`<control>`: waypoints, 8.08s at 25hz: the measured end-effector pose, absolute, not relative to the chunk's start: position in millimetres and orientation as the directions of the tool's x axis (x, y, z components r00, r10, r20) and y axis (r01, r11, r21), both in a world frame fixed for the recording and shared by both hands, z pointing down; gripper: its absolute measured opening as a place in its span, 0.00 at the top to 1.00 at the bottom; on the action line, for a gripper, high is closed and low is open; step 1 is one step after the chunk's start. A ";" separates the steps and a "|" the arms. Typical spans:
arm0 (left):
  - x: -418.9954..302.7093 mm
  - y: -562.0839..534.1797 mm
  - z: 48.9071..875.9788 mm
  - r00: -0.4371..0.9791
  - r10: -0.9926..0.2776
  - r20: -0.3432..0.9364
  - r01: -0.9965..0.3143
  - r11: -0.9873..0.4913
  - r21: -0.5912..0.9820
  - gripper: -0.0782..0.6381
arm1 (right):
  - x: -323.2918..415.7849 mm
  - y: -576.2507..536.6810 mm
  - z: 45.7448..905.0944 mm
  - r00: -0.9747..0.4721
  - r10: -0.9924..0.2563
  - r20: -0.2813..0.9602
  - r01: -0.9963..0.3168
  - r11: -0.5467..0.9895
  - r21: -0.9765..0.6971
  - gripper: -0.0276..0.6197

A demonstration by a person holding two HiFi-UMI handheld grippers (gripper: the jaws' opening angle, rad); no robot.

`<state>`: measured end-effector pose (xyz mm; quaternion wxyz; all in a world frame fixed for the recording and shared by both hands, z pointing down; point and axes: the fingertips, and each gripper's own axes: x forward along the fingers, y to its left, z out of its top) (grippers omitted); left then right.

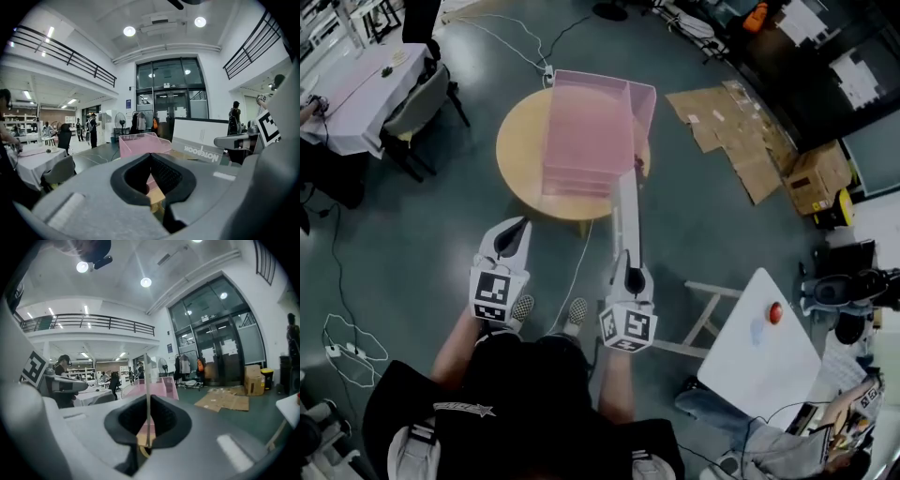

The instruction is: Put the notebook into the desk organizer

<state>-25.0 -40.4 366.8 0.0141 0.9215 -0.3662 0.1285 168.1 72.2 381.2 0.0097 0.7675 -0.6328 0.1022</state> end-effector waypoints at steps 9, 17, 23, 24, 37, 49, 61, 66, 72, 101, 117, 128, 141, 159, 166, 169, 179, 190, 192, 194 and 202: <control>-36.9 -34.0 411.8 0.604 -0.721 0.340 -0.761 -0.649 -0.023 0.88 | 164.6 65.1 431.9 0.048 -0.955 0.293 -0.978 -0.104 -0.178 0.94; -41.7 -32.9 456.2 0.559 -0.726 0.400 -0.791 -0.611 -0.004 0.88 | 155.6 64.7 489.4 -0.024 -0.927 0.375 -0.961 -0.082 -0.263 0.94; -41.4 -32.3 490.7 0.543 -0.710 0.447 -0.797 -0.604 0.010 0.88 | 153.8 58.7 532.6 -0.074 -0.914 0.400 -0.895 -0.116 -0.431 0.94; -41.6 -32.8 496.7 0.541 -0.708 0.454 -0.798 -0.602 0.012 0.88 | 153.6 57.3 539.0 -0.087 -0.914 0.396 -0.870 -0.124 -0.478 0.94; -40.5 -38.1 565.5 0.526 -0.660 0.537 -0.793 -0.608 0.029 0.88 | 150.9 29.9 605.2 -0.185 -0.962 0.201 -0.277 -0.145 -0.950 0.94; -34.5 -43.9 594.2 0.516 -0.633 0.576 -0.793 -0.607 0.043 0.88 | 153.9 5.7 628.9 -0.180 -0.974 0.135 -0.106 -0.117 -0.987 0.94; -31.8 -56.6 604.2 0.492 -0.638 0.592 -0.807 -0.589 0.036 0.88 | 165.0 -26.5 632.2 -0.182 -0.979 0.096 -0.072 -0.084 -0.994 0.94; -31.0 -62.9 609.1 0.490 -0.636 0.596 -0.808 -0.587 0.037 0.88 | 166.6 -44.9 636.6 -0.183 -0.979 0.085 -0.082 -0.071 -0.994 0.94; -29.7 -69.9 615.1 0.486 -0.634 0.601 -0.811 -0.583 0.041 0.88 | 168.3 -64.4 642.2 -0.178 -0.980 0.087 -0.073 -0.075 -0.994 0.94; -44.3 -96.7 623.8 0.438 -0.646 0.626 -0.849 -0.527 0.050 0.88 | 179.2 -138.4 665.4 -0.137 -0.978 0.160 -0.086 -0.149 -0.985 0.94; -48.9 -96.2 624.9 0.439 -0.642 0.629 -0.851 -0.521 0.062 0.88 | 190.4 -146.3 687.1 -0.062 -0.954 0.295 -0.076 -0.290 -0.954 0.88; -48.7 -91.9 624.2 0.448 -0.637 0.627 -0.849 -0.523 0.075 0.88 | 195.8 -137.9 687.8 0.019 -0.877 0.481 -0.125 -0.479 -0.869 0.64; -50.2 -81.1 617.2 0.462 -0.636 0.618 -0.840 -0.538 0.074 0.88 | 194.2 -118.9 683.7 0.011 -0.866 0.501 -0.136 -0.497 -0.857 0.54; -26.7 -62.7 560.5 0.569 -0.634 0.525 -0.767 -0.638 0.061 0.88 | 185.0 -66.3 616.7 0.000 -0.901 0.433 -0.235 -0.421 -0.876 0.52; -3.2 -57.1 498.1 0.651 -0.618 0.441 -0.699 -0.715 0.029 0.88 | 177.7 -37.2 531.3 0.009 -0.938 0.346 -0.484 -0.307 -0.819 0.52; 2.5 -56.5 467.1 0.675 -0.621 0.399 -0.680 -0.734 0.009 0.88 | 176.0 -22.5 494.2 0.024 -0.943 0.331 -0.619 -0.274 -0.736 0.52; 10.7 -41.2 390.4 0.749 -0.598 0.287 -0.618 -0.786 -0.023 0.88 | 153.9 29.6 386.0 0.091 -0.967 0.240 -0.922 -0.173 -0.347 0.52; 16.1 -6.9 356.6 0.848 -0.484 0.214 -0.486 -0.873 -0.046 0.88 | 123.4 97.2 353.0 0.233 -0.957 0.172 -0.967 -0.246 -0.059 0.71; 18.5 -2.0 355.3 0.863 -0.459 0.211 -0.459 -0.887 -0.052 0.88 | 119.2 106.8 351.2 0.251 -0.955 0.158 -0.963 -0.263 -0.060 0.80; 20.7 3.6 355.9 0.877 -0.431 0.212 -0.430 -0.901 -0.053 0.88 | 116.0 115.6 351.7 0.279 -0.949 0.150 -0.957 -0.288 -0.045 0.81; 25.9 21.6 358.9 0.922 -0.326 0.209 -0.319 -0.945 -0.070 0.88 | 104.9 137.7 364.2 0.383 -0.910 0.160 -0.922 -0.388 0.001 0.95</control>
